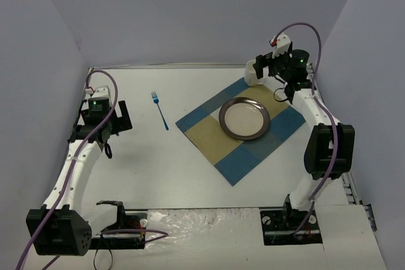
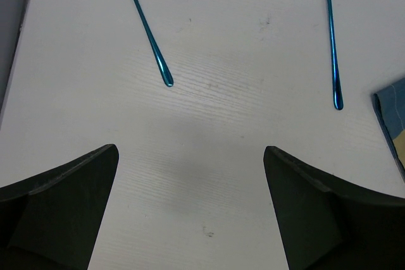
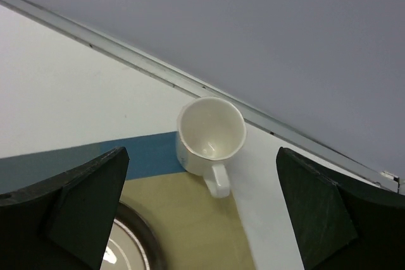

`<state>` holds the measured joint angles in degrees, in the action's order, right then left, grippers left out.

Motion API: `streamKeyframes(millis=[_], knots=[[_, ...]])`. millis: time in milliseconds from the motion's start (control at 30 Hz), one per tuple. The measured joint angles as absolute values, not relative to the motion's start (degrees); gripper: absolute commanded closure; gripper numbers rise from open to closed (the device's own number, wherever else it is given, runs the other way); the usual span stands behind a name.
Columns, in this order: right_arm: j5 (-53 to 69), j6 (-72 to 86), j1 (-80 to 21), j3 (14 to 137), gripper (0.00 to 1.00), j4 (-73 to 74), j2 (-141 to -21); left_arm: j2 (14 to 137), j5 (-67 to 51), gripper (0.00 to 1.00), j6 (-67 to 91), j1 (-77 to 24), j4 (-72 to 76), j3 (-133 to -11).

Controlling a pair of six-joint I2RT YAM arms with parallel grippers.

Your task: Set the dinner table for one person

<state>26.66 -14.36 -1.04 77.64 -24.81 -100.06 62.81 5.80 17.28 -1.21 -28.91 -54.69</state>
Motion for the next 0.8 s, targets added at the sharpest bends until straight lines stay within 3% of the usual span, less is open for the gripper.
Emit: streamKeyframes(millis=[300,533,800], knots=[[12.37,-0.37,-17.02,61.18,0.0,-23.83,-79.55,71.85,7.7,0.03,23.75,4.23,-31.46,-57.61],[7.32,7.77,-21.02,52.33,0.0,-22.11,-68.57,81.12,4.43,0.03,27.27,5.5,-31.34,-63.82],[5.77,10.61,-26.68,45.62,0.0,-18.6,-64.36,92.95,6.52,0.06,32.32,-3.82,-31.59,-74.4]])
